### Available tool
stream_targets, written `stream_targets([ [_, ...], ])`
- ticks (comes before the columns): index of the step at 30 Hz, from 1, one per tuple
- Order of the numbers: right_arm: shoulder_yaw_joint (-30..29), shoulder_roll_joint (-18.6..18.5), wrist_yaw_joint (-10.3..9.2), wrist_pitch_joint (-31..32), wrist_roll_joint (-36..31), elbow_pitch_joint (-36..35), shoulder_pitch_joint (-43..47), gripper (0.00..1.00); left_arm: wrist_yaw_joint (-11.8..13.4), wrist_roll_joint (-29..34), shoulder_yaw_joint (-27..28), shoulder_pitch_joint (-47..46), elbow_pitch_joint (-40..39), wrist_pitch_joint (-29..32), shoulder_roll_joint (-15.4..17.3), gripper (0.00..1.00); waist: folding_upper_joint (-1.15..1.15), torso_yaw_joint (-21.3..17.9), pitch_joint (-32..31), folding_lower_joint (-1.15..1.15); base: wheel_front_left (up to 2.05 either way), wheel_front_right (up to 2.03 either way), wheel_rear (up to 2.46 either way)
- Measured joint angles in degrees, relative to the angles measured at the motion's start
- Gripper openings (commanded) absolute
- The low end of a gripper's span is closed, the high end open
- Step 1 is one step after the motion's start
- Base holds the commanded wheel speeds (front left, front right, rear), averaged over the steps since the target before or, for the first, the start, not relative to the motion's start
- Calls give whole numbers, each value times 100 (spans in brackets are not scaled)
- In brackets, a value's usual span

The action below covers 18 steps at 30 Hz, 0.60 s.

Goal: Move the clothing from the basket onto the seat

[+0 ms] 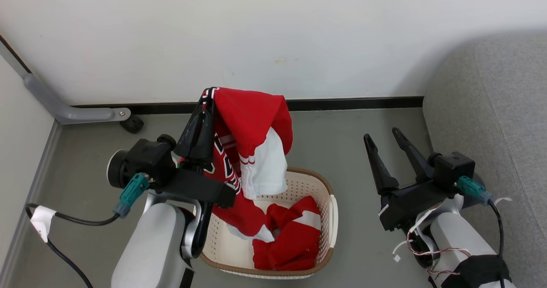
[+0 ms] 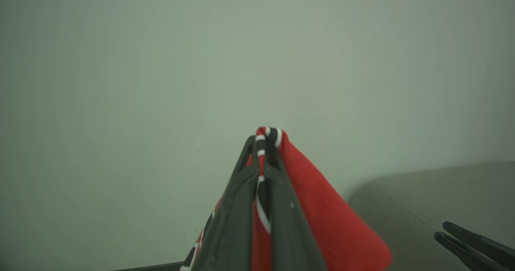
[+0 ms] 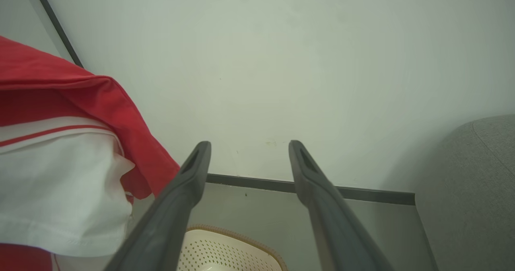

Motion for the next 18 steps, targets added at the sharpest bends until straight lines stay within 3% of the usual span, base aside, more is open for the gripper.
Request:
stream_targets([
  [5, 131, 0, 0, 0, 37, -35, -1, 100, 12, -10, -80, 0, 11, 1, 0, 0, 0, -4, -5, 0, 0, 0, 0],
  [18, 1444, 0, 0, 0, 478, -825, -174, 100, 52, -34, -96, -2, 9, 0, 1, 0, 0, 37, 1, 0, 0, 0, 0],
])
